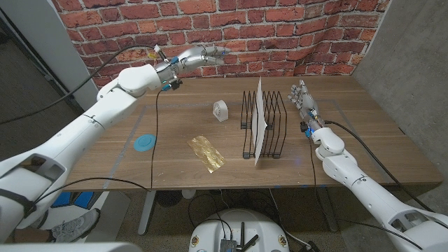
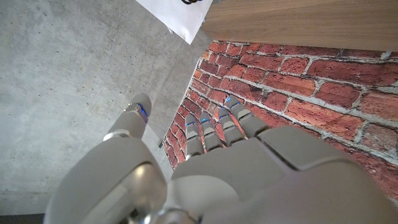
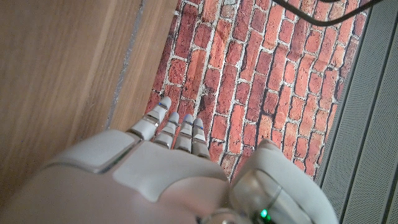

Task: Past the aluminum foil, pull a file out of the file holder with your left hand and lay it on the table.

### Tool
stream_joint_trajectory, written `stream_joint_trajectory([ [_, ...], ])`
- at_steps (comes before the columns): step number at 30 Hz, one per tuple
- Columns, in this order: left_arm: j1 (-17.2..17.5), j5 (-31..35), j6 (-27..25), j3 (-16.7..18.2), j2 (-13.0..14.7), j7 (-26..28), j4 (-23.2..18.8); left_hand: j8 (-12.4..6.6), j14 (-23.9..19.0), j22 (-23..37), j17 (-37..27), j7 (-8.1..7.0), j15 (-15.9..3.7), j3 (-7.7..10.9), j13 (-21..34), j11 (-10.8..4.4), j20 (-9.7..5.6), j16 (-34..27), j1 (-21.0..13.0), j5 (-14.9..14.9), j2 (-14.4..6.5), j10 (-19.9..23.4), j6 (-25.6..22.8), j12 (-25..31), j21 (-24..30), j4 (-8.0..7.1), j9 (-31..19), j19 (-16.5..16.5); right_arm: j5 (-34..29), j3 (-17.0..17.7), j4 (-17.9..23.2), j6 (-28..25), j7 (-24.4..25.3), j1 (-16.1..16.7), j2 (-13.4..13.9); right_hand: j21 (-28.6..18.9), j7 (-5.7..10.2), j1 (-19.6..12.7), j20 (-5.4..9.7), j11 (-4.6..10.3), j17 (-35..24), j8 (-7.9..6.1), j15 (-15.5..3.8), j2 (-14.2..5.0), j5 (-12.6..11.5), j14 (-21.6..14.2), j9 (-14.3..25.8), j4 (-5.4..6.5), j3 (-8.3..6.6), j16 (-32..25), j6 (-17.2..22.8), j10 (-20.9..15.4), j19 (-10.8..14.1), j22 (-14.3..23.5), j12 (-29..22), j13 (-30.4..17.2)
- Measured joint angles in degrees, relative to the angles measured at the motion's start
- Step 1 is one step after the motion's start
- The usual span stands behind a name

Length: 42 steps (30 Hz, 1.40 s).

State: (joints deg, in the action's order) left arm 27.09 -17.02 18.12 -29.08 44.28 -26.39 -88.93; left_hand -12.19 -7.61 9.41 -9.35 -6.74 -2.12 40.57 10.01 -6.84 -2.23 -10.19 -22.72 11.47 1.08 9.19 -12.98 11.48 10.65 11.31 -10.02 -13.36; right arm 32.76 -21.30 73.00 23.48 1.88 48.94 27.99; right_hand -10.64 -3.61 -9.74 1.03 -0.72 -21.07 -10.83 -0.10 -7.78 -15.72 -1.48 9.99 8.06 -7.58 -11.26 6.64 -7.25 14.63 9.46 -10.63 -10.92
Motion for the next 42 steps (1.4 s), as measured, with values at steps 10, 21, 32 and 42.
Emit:
stream_joint_trajectory([
  [10,-3.64,1.96,3.82,-1.66,-1.09,-7.1,2.34,0.0,-1.67,0.08,0.0,-1.42,-0.07,0.55,-0.01,-0.68,-0.13,0.0,-4.49,0.22,0.3,1.9,-1.42,0.0,0.0,0.07,0.01,-1.11,-0.49,0.11,2.09,-0.74,0.79,1.1,0.88,0.0,0.3,0.0,-0.31,0.31,0.08,0.0,0.0,0.0,0.0,0.0,0.0,0.0,0.0,0.0,0.3,-0.31,-0.74,0.0,0.0,-0.01],
  [21,-11.28,4.04,6.97,-5.08,-3.36,-13.36,6.51,0.0,-3.47,0.08,-0.01,-2.34,-0.02,0.54,-0.01,-1.36,-0.12,-0.21,-7.94,0.22,1.2,4.03,-3.78,0.43,0.0,0.07,0.01,-1.72,-1.25,0.17,3.02,-1.31,2.26,1.7,0.98,0.0,0.3,0.0,-0.31,0.31,0.35,0.0,0.0,0.0,0.0,0.0,0.0,-0.22,-0.22,0.0,0.3,-0.31,-0.73,0.0,-0.45,-0.01],
  [32,-15.74,5.94,9.52,-7.1,-4.24,-18.28,7.73,-0.43,-5.45,0.07,-0.01,-2.2,-0.31,0.54,-0.01,-1.72,-0.3,-0.19,-12.13,0.22,2.32,5.96,-6.91,0.43,0.0,0.07,0.02,-2.35,-1.87,-0.21,2.39,-0.78,2.68,1.5,0.15,0.0,0.3,0.0,-0.31,0.31,0.35,0.0,0.0,0.0,0.0,0.0,0.0,-0.03,-0.42,0.0,0.29,-0.31,-0.73,0.0,-0.45,-0.01],
  [42,-18.72,8.52,12.17,-8.38,-4.2,-22.02,7.34,-0.43,-7.87,0.07,-0.01,-3.48,-0.13,0.35,-0.01,-3.4,-0.04,-0.19,-16.65,0.22,3.86,8.12,-9.63,0.43,0.0,-0.1,0.02,-3.46,-2.27,-0.79,0.97,0.52,2.73,1.03,-1.15,0.0,0.31,0.16,-0.31,0.31,0.61,0.0,-0.23,-0.16,0.0,-0.22,0.0,-0.03,-0.42,0.0,0.29,-0.31,-0.73,0.0,-0.45,-0.02],
])
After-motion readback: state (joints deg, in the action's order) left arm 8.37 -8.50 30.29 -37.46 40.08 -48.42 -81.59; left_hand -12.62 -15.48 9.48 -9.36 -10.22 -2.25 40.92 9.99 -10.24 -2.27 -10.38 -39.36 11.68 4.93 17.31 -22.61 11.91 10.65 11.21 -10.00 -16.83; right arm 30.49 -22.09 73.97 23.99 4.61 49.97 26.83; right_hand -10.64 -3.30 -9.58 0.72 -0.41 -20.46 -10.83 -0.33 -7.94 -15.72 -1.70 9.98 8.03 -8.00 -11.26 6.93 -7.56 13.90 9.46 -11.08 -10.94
